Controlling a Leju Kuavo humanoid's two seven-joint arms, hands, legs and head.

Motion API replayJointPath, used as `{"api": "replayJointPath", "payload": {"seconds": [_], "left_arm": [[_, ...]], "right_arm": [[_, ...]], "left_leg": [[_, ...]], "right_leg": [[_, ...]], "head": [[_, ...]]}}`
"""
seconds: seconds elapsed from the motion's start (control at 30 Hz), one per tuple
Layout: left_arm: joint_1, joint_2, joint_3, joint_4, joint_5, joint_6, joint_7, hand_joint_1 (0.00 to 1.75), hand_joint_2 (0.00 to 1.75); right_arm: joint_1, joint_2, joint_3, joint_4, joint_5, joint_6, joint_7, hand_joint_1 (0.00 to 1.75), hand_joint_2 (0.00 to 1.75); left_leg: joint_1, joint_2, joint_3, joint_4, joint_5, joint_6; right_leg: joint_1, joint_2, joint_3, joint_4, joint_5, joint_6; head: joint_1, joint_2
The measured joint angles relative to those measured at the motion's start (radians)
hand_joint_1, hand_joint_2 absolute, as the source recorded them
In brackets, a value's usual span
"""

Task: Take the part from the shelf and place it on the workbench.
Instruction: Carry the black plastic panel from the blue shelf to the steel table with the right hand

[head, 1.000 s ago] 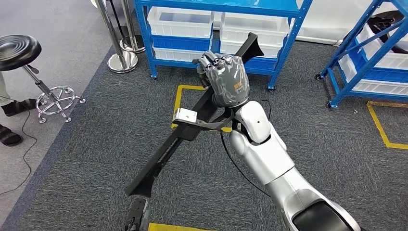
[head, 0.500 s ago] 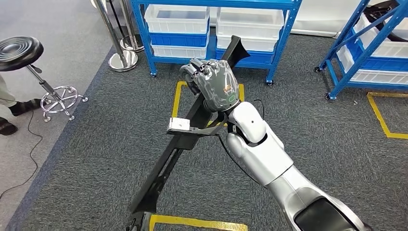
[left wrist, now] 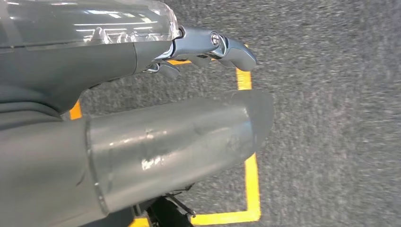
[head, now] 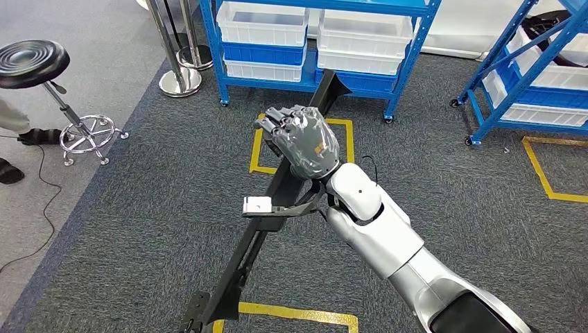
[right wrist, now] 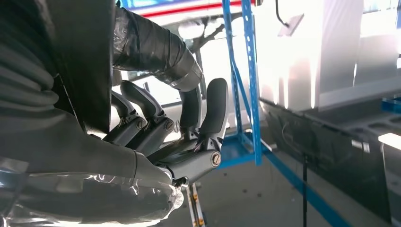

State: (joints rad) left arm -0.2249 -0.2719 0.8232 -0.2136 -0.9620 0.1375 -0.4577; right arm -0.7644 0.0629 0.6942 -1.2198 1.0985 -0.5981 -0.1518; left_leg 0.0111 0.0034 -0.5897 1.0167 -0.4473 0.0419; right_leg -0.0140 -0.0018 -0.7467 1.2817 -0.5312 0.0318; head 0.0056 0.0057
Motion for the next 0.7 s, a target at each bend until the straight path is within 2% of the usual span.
{"api": "replayJointPath", "payload": {"seconds": [0.07, 0.13, 0.2, 0.23, 0.3, 0.33, 0.4, 0.43, 0.47, 0.5, 0.57, 0.6, 0.63, 0.7], "left_arm": [[0.005, 0.001, -0.004, 0.0, -0.007, 0.003, 0.003, 0.0, 0.0], [0.005, 0.001, -0.009, 0.0, -0.015, 0.007, 0.008, 0.0, 0.0], [0.004, 0.002, -0.015, 0.0, -0.021, 0.011, 0.015, 0.0, 0.0], [0.004, 0.003, -0.018, 0.0, -0.024, 0.014, 0.018, 0.0, 0.0], [0.002, 0.005, -0.024, 0.0, -0.03, 0.016, 0.02, 0.0, 0.0], [0.001, 0.005, -0.026, 0.0, -0.032, 0.017, 0.019, 0.0, 0.0], [-0.001, 0.006, -0.03, 0.0, -0.033, 0.017, 0.017, 0.0, 0.0], [-0.002, 0.006, -0.032, 0.0, -0.033, 0.017, 0.014, 0.0, 0.0], [-0.003, 0.006, -0.034, 0.0, -0.033, 0.017, 0.011, 0.0, 0.0], [-0.004, 0.006, -0.035, 0.0, -0.032, 0.017, 0.006, 0.0, 0.0], [-0.011, 0.006, -0.037, 0.0, -0.028, 0.017, -0.006, 0.0, 0.0], [-0.016, 0.006, -0.037, 0.0, -0.025, 0.017, -0.012, 0.0, 0.0], [-0.021, 0.006, -0.038, 0.0, -0.023, 0.018, -0.016, 0.0, 0.0], [-0.028, 0.007, -0.039, 0.0, -0.019, 0.019, -0.02, 0.0, 0.0]], "right_arm": [[0.009, -0.009, 0.005, -0.007, 0.007, -0.004, 0.0, 1.75, 1.75], [0.01, -0.016, 0.008, -0.016, 0.015, -0.01, 0.0, 1.75, 1.75], [0.012, -0.025, 0.008, -0.026, 0.02, -0.012, 0.0, 1.75, 1.75], [0.014, -0.031, 0.008, -0.033, 0.021, -0.012, 0.0, 1.75, 1.75], [0.015, -0.039, 0.008, -0.046, 0.021, -0.012, 0.0, 1.75, 1.75], [0.014, -0.042, 0.008, -0.052, 0.021, -0.011, 0.0, 1.75, 1.75], [0.014, -0.044, 0.008, -0.058, 0.021, -0.009, 0.001, 1.75, 1.75], [0.014, -0.045, 0.008, -0.059, 0.021, -0.008, 0.001, 1.75, 1.75], [0.014, -0.046, 0.008, -0.06, 0.021, -0.006, 0.001, 1.75, 1.75], [0.014, -0.046, 0.008, -0.06, 0.021, -0.005, 0.0, 1.75, 1.75], [0.011, -0.046, 0.008, -0.062, 0.014, -0.003, -0.002, 1.75, 1.75], [0.008, -0.045, 0.008, -0.063, 0.008, -0.003, -0.004, 1.75, 1.75], [0.003, -0.044, 0.008, -0.065, 0.002, -0.003, -0.006, 1.75, 1.75], [-0.006, -0.042, 0.008, -0.069, -0.007, -0.003, -0.009, 1.75, 1.75]], "left_leg": [[-0.003, 0.0, -0.003, 0.003, 0.001, -0.001], [-0.007, 0.0, -0.008, 0.005, 0.004, -0.008], [-0.008, 0.001, -0.012, 0.005, 0.008, -0.018], [-0.008, 0.001, -0.014, 0.004, 0.009, -0.023], [-0.009, 0.0, -0.025, 0.026, -0.012, -0.033], [-0.008, -0.001, -0.043, 0.065, -0.038, -0.038], [-0.003, -0.001, -0.097, 0.195, -0.104, -0.046], [-0.001, -0.001, -0.122, 0.255, -0.124, -0.05], [0.001, -0.001, -0.134, 0.285, -0.127, -0.053], [0.003, -0.001, -0.127, 0.277, -0.111, -0.055], [0.008, -0.001, -0.066, 0.159, -0.049, -0.057], [0.008, -0.002, -0.034, 0.094, -0.028, -0.056], [0.007, -0.003, -0.013, 0.05, -0.016, -0.052], [0.003, -0.006, -0.006, 0.026, -0.015, -0.041]], "right_leg": [[0.003, 0.0, 0.078, -0.128, 0.054, -0.013], [0.009, 0.0, 0.134, -0.233, 0.081, -0.025], [0.014, 0.001, 0.14, -0.252, 0.081, -0.03], [0.011, 0.001, 0.14, -0.256, 0.084, -0.034], [0.004, -0.002, 0.143, -0.269, 0.094, -0.044], [0.0, -0.003, 0.143, -0.275, 0.098, -0.048], [0.0, -0.004, 0.14, -0.275, 0.102, -0.053], [0.001, -0.004, 0.138, -0.272, 0.103, -0.053], [0.0, -0.004, 0.135, -0.269, 0.103, -0.053], [0.0, -0.004, 0.133, -0.265, 0.103, -0.052], [-0.001, -0.003, 0.13, -0.255, 0.1, -0.047], [0.001, -0.002, 0.126, -0.248, 0.098, -0.042], [0.002, -0.001, 0.121, -0.243, 0.098, -0.037], [0.006, 0.001, 0.111, -0.239, 0.103, -0.023]], "head": [[0.0, 0.0], [0.0, 0.0], [0.0, 0.0], [0.0, 0.0], [0.0, 0.0], [0.0, 0.0], [-0.001, 0.0], [0.0, 0.0], [0.0, 0.0], [-0.001, 0.0], [-0.001, 0.0], [-0.001, 0.0], [-0.001, 0.0], [0.0, 0.0]]}}
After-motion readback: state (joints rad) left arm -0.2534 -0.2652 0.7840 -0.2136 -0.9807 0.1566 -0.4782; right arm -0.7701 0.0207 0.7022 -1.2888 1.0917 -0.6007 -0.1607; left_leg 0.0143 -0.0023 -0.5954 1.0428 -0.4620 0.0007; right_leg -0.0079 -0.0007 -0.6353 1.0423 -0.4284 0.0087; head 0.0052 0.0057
